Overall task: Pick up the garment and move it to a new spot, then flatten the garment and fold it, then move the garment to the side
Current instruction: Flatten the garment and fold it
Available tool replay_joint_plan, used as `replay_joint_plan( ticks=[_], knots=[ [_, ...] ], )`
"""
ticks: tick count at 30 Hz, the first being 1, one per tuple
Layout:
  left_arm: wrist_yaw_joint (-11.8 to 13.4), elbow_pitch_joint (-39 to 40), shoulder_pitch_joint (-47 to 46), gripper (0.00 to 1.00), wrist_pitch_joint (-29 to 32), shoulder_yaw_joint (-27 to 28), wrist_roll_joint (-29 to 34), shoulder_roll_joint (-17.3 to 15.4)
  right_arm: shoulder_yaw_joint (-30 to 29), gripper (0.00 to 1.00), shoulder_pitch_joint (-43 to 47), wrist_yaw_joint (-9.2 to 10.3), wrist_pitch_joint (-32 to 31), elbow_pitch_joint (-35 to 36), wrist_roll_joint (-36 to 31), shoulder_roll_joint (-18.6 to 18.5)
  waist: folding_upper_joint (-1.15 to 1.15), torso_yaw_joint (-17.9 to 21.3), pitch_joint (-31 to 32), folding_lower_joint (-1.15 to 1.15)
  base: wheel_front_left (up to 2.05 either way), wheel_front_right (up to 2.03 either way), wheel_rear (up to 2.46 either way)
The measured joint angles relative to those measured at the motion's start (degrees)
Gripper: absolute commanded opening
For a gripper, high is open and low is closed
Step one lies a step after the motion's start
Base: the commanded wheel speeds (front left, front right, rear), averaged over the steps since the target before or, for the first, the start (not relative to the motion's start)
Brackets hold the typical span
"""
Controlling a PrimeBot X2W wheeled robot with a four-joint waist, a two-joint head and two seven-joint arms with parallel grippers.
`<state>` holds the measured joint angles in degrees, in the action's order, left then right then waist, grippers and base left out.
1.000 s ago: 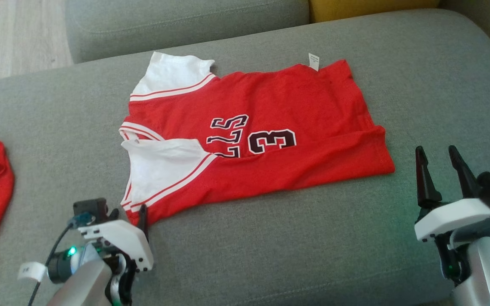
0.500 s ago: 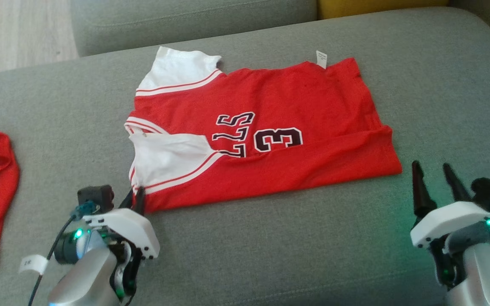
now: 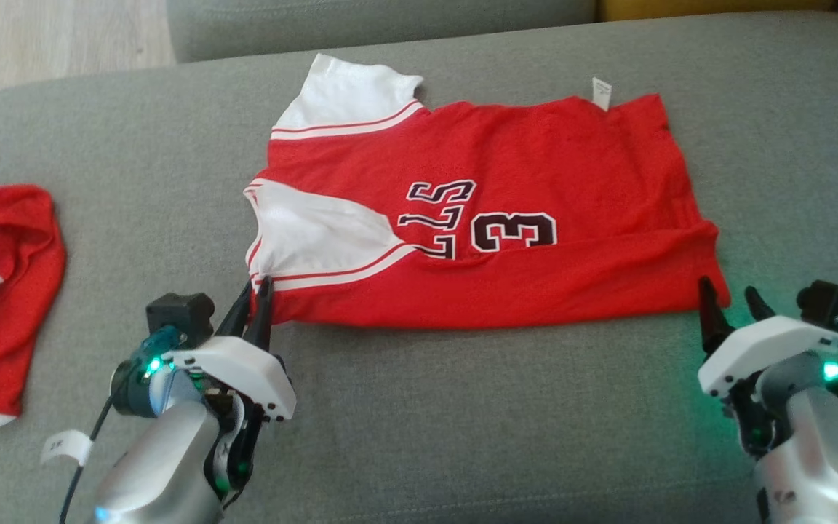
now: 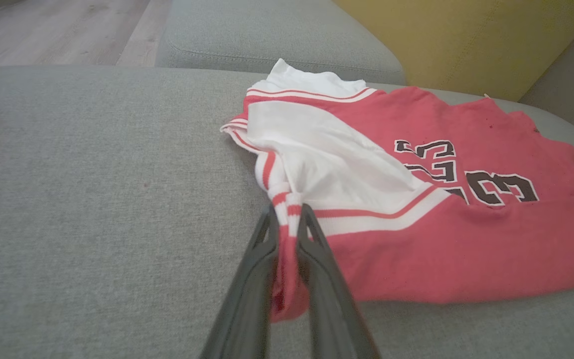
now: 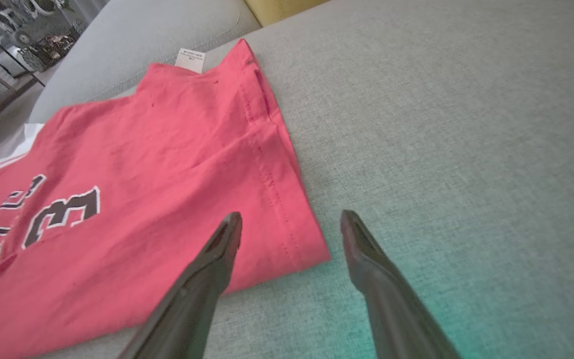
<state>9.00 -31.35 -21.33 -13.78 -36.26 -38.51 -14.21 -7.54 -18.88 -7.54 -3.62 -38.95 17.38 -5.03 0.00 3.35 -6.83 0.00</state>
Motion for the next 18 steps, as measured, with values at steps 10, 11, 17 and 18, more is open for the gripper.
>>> replay_joint_plan(
  ticks=[10, 11, 17, 18],
  knots=[
    [-0.5, 0.8, 0.0, 0.00, 0.1, -0.5, 0.1, 0.0, -1.1, 1.00, -6.1, 0.00, 0.3, -8.4, -3.1, -2.3, 0.00, -1.6, -2.4, 0.00, 0.00, 0.00, 0.00],
    [-0.5, 0.9, 0.0, 0.00, 0.1, -0.5, 0.1, 0.0, -1.2, 1.00, -6.6, 0.00, 0.2, -9.3, -3.3, -2.6, 0.00, -1.7, -2.6, 0.00, 0.00, 0.00, 0.00],
    [-0.4, 1.0, -0.1, 0.00, 0.1, -0.5, 0.1, -0.1, 1.8, 0.00, -8.2, 0.00, -1.5, -10.8, -1.0, -3.0, 0.00, -1.9, -3.3, 0.00, 0.00, 0.00, 0.00],
    [-0.4, 0.9, -0.2, 0.00, 0.1, -0.5, 0.1, -0.1, 2.6, 0.00, -8.6, 0.00, -1.5, -10.9, -0.2, -3.2, 0.00, -1.9, -3.0, 0.00, 0.00, 0.00, 0.00]
  ],
)
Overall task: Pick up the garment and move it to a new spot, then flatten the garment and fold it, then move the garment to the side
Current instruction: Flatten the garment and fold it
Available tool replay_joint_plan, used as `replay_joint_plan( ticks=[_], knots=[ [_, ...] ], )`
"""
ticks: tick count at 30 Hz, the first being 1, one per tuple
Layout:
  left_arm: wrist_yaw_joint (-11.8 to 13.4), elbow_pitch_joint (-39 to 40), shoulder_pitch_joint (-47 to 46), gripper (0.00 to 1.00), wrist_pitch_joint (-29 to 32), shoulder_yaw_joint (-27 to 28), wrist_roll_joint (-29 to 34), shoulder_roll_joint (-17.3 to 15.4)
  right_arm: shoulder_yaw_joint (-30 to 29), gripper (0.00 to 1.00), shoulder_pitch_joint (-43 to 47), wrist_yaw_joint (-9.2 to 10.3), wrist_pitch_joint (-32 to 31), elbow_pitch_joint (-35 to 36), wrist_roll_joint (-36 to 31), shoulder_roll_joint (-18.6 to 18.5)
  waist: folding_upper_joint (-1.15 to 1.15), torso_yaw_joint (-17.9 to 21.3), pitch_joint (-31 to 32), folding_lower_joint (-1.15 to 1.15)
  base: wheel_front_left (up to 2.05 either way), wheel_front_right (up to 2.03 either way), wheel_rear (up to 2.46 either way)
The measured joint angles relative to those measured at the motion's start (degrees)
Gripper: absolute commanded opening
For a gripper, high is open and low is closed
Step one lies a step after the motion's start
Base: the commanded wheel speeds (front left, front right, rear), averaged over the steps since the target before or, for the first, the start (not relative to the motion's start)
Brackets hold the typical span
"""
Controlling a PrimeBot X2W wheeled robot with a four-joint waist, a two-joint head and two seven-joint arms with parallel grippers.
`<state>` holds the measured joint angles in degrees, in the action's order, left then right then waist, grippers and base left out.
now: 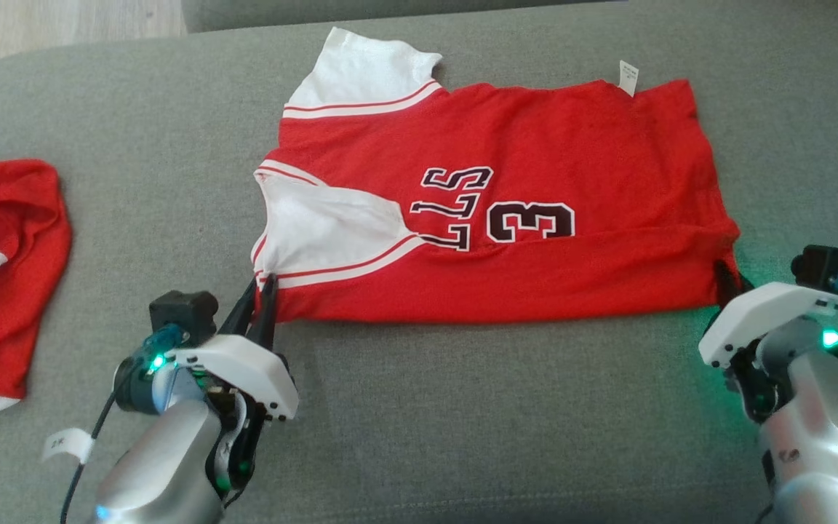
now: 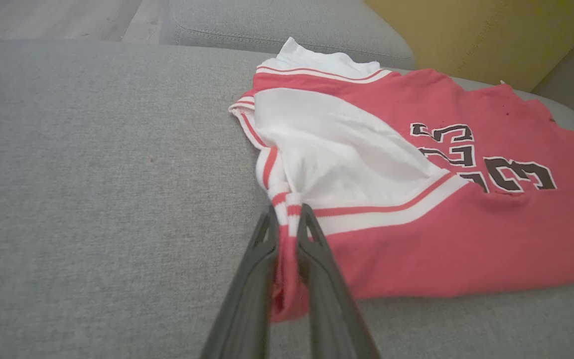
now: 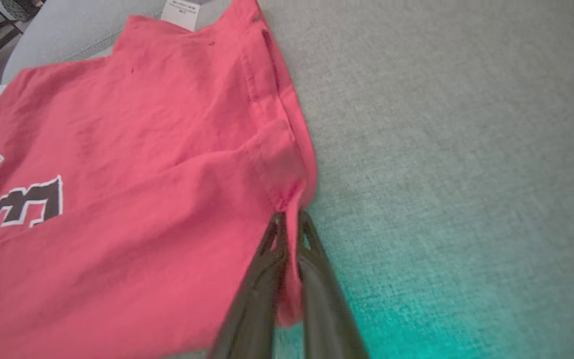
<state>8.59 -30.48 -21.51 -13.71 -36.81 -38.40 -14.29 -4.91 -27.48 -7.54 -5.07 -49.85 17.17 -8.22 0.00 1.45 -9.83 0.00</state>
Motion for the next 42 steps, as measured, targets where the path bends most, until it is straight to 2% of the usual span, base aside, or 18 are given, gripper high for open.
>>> replay_joint_plan(
  ticks=[6, 11, 21, 28, 29, 30, 31, 32, 33, 38, 42],
  knots=[
    [0.0, -1.1, 0.0, 0.00, 0.0, 0.0, 0.0, -0.1, 2.4, 0.00, 0.0, 0.00, -0.1, -0.2, 1.2, -2.9, 0.00, 0.1, 2.1, 0.00, 0.00, 0.00, 0.00],
    [0.0, -1.4, 0.4, 0.00, 0.0, -0.1, -0.2, -0.3, 4.0, 0.00, 0.9, 0.00, -2.6, 0.9, 2.9, -4.8, 0.00, 0.1, 4.8, 0.00, 0.00, 0.00, 0.00],
    [-0.6, 0.0, 8.1, 0.00, 3.3, -2.2, -2.2, -1.8, 5.0, 0.00, 10.7, 0.00, -12.1, 6.7, 7.2, -7.3, 0.00, 0.0, 10.5, 0.00, 0.00, 0.00, 0.00],
    [-1.5, 3.5, 13.7, 0.00, 6.9, -3.7, -4.2, -3.7, 3.2, 0.00, 17.0, 0.00, -14.9, 12.8, 8.1, -7.2, 0.00, 0.5, 11.7, 0.00, 0.00, 0.00, 0.00],
    [-1.5, 4.0, 14.2, 0.00, 7.2, -3.7, -4.3, -3.7, 2.5, 0.38, 17.8, 0.00, -14.8, 13.7, 8.1, -7.1, 0.00, 0.6, 11.8, 0.00, 0.00, 0.00, 0.00],
    [-1.5, 4.5, 14.7, 0.00, 7.3, -3.8, -4.3, -3.8, 1.9, 1.00, 18.1, 0.00, -14.7, 14.2, 8.0, -6.9, 0.00, 0.7, 11.8, 0.00, 0.00, 0.00, 0.00],
    [-1.4, 4.8, 15.0, 0.08, 7.3, -3.9, -4.3, -3.8, 1.4, 1.00, 18.5, 0.00, -14.6, 14.9, 8.0, -6.8, 0.00, 0.8, 11.8, 0.00, 0.00, 0.00, 0.00],
    [-0.9, 5.0, 15.1, 0.47, 7.3, -3.8, -4.3, -3.8, 1.0, 1.00, 18.8, 0.00, -14.5, 15.7, 8.0, -6.7, 0.00, 0.9, 11.8, 0.00, 0.00, 0.00, 0.00],
    [-0.9, 5.0, 15.1, 0.98, 7.3, -3.8, -4.3, -3.8, 1.0, 1.00, 18.8, 0.00, -14.5, 15.7, 8.0, -6.7, 0.00, 0.9, 11.8, 0.00, 0.00, 0.00, 0.00],
    [1.1, 6.3, 15.2, 1.00, 5.2, -2.8, -4.3, -4.5, -1.0, 1.00, 20.2, 0.00, -11.2, 20.5, 7.3, -5.3, 0.00, 1.4, 11.6, 0.00, 0.00, 0.00, 0.00],
    [1.6, 7.8, 14.6, 1.00, 1.6, 0.1, -4.6, -3.8, -2.9, 1.00, 20.7, 0.00, -7.3, 24.6, 7.0, -2.9, 0.00, 1.7, 10.6, 0.00, 0.00, 0.00, 0.00]
  ],
)
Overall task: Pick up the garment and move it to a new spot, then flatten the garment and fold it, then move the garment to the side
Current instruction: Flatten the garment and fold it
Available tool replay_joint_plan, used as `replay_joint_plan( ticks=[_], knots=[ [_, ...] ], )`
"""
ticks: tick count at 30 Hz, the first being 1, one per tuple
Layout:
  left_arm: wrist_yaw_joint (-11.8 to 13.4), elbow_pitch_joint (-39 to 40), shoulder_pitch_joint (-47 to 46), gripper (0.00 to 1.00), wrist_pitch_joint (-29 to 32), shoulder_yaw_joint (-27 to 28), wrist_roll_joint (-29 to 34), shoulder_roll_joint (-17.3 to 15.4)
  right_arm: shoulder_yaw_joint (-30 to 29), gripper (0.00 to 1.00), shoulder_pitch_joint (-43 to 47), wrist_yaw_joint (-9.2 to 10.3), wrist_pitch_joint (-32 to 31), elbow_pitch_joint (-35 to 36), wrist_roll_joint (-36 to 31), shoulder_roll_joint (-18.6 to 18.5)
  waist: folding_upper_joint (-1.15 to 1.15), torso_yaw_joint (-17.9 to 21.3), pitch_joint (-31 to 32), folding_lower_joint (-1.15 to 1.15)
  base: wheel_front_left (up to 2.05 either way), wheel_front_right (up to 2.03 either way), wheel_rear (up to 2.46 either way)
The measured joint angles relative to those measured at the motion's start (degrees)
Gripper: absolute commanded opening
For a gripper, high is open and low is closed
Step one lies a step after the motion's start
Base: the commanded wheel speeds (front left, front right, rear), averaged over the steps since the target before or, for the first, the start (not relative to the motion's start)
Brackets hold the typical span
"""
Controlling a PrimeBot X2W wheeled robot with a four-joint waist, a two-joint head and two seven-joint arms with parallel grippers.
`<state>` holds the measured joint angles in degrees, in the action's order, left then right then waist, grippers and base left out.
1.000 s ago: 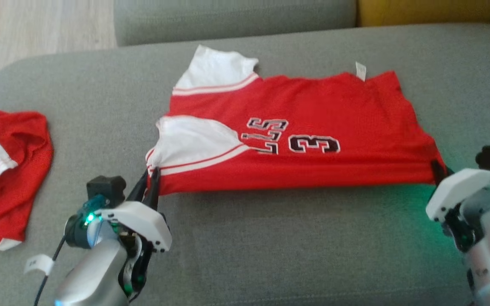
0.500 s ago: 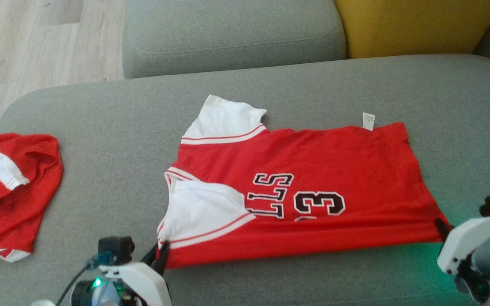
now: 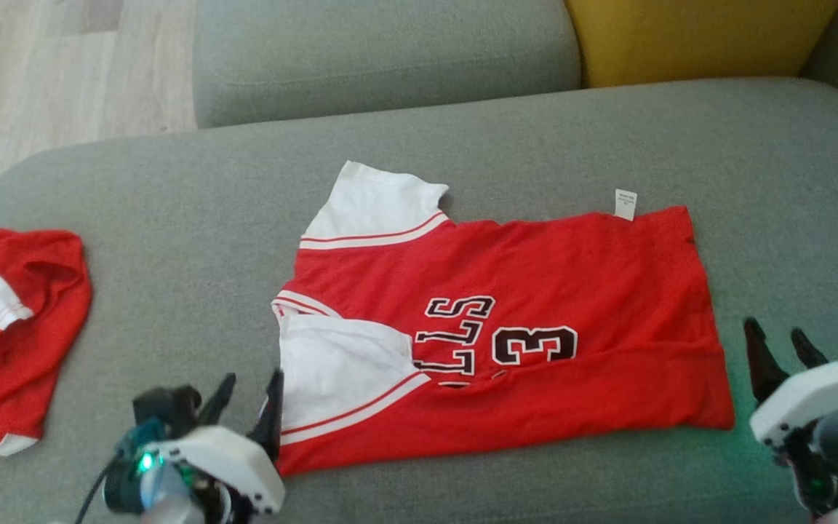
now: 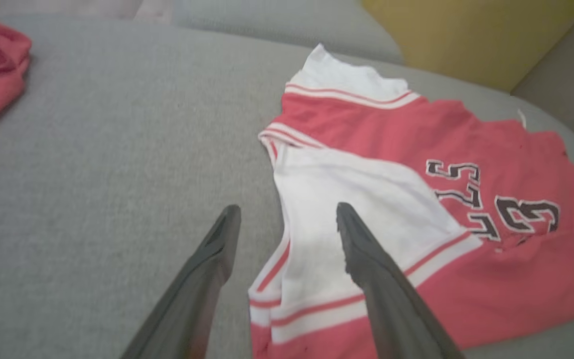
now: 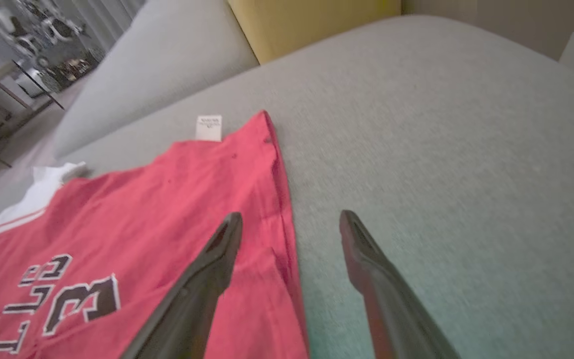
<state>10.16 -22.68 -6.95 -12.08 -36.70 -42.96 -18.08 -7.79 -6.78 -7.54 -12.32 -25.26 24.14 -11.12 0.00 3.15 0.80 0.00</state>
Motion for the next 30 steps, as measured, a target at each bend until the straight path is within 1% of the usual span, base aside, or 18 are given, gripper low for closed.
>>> replay_joint_plan(
  ticks=[3, 6, 10, 12, 14, 20, 23, 27, 30],
  knots=[
    [-0.2, 0.2, -2.5, 1.00, -1.4, 0.8, 0.8, 0.2, 0.8, 1.00, 0.0, 0.00, 3.1, 2.8, -0.3, 1.8, 0.00, 0.8, -0.9, 0.00, 0.00, 0.00, 0.00],
    [-1.2, 0.2, -6.1, 1.00, -1.7, 1.5, 2.1, 0.5, 1.9, 1.00, -0.4, 0.00, 5.8, 4.6, -1.7, 2.2, 0.00, 1.6, -2.5, 0.00, 0.00, 0.00, 0.00],
    [-3.4, -1.6, -13.1, 1.00, -1.5, 1.6, 3.6, 0.3, 3.5, 1.00, -3.8, 0.00, 8.5, 5.9, -3.5, 3.2, 0.00, 2.9, -5.7, 0.00, 0.00, 0.00, 0.00],
    [-4.9, -2.9, -17.4, 1.00, -0.1, 1.5, 4.3, 0.0, 4.5, 1.00, -6.7, 0.00, 9.5, 6.2, -4.2, 3.3, 0.00, 3.7, -7.6, 0.00, 0.00, 0.00, 0.00],
    [-6.4, -4.4, -21.8, 1.00, 2.1, 1.3, 4.5, -0.8, 5.9, 1.00, -9.8, 0.00, 10.1, 6.5, -5.0, 3.4, 0.00, 4.6, -9.6, 0.00, 0.00, 0.00, 0.00],
    [-12.9, -11.8, -35.2, 1.00, 10.4, -0.9, 6.8, -4.6, 9.3, 1.00, -17.1, 0.00, 11.9, 5.5, -7.2, 3.9, 0.00, 7.6, -16.0, -0.01, 0.00, 0.00, 0.00],
    [-15.2, -15.9, -40.2, 1.00, 15.0, -1.5, 6.7, -6.1, 10.1, 1.00, -20.0, 0.00, 13.1, 3.9, -7.2, 5.3, 0.00, 9.7, -18.4, -0.01, 0.00, 0.00, 0.00],
    [-17.0, -19.9, -46.1, 1.00, 19.8, -2.1, 5.9, -7.5, 11.5, 1.00, -22.9, 0.00, 14.9, 1.5, -7.5, 6.5, 0.00, 12.6, -20.7, -0.01, 0.00, 0.00, 0.00],
    [-17.3, -21.9, -50.7, 1.00, 22.9, -4.1, 5.3, -8.2, 13.2, 1.00, -24.6, 0.00, 16.5, -0.3, -6.6, 7.3, 0.00, 14.5, -22.1, -0.01, 0.00, 0.00, 0.00]
  ],
)
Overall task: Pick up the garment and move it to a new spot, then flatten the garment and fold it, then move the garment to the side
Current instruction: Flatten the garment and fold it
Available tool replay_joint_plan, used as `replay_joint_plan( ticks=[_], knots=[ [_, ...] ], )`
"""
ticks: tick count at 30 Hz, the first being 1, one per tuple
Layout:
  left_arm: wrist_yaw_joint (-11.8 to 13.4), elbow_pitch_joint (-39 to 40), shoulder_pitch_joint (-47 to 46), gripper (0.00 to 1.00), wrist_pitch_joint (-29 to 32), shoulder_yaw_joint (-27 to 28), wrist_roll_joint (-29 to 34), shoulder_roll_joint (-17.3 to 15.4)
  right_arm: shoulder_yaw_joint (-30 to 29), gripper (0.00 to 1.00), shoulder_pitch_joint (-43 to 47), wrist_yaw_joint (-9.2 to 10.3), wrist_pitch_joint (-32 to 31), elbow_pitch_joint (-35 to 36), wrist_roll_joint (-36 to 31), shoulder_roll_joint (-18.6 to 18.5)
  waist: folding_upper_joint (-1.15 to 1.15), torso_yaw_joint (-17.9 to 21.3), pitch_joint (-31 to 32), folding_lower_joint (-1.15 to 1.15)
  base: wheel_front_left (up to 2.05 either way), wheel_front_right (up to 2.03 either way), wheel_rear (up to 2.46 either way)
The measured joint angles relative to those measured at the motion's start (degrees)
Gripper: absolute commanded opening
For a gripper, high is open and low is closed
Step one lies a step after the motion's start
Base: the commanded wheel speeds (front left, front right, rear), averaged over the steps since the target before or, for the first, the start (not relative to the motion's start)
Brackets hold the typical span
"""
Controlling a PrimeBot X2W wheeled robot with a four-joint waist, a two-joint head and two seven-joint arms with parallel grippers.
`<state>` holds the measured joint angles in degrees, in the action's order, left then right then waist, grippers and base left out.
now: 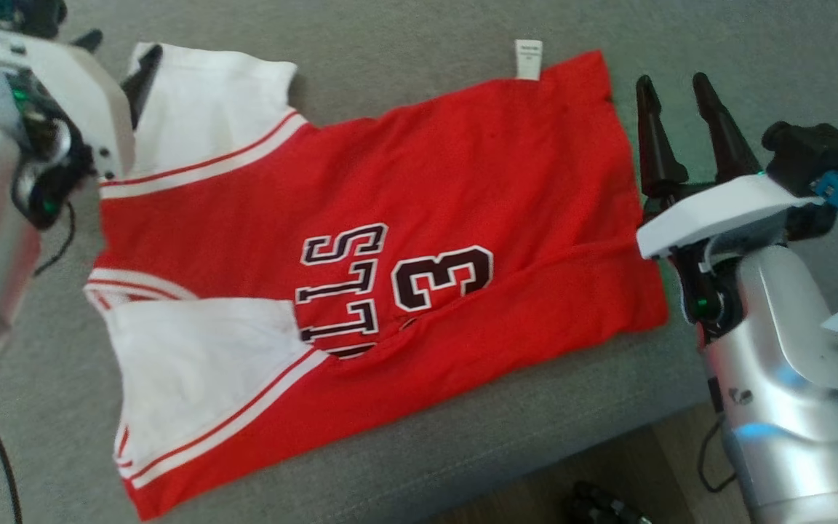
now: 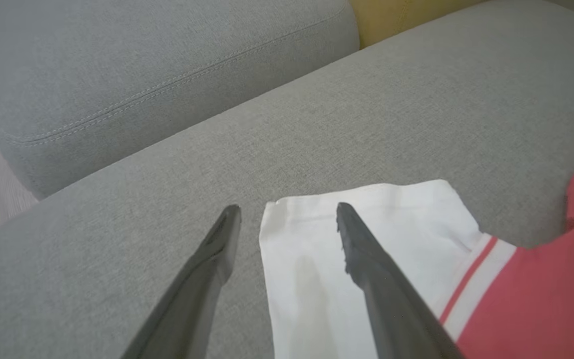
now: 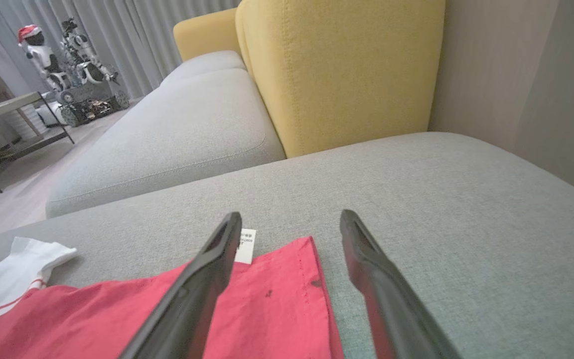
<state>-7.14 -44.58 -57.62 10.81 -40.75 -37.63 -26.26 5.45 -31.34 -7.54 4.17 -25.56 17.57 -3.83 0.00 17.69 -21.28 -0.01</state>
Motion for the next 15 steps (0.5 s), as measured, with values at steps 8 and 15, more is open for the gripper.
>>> replay_joint_plan(
  ticks=[8, 15],
  knots=[
    [-0.4, -3.1, -3.9, 1.00, 4.0, -7.4, -1.3, -1.0, 4.5, 1.00, -1.7, 0.00, 3.7, -3.8, 3.0, 0.5, 0.00, 3.2, -2.2, 0.01, 0.00, 0.00, 0.00],
    [-0.4, -8.7, -6.4, 1.00, 3.0, -10.2, 0.3, -2.9, 5.6, 1.00, -3.3, 0.00, 5.4, -5.4, 4.1, 0.5, 0.00, 4.5, -2.7, 0.01, 0.00, 0.00, 0.00]
  ],
)
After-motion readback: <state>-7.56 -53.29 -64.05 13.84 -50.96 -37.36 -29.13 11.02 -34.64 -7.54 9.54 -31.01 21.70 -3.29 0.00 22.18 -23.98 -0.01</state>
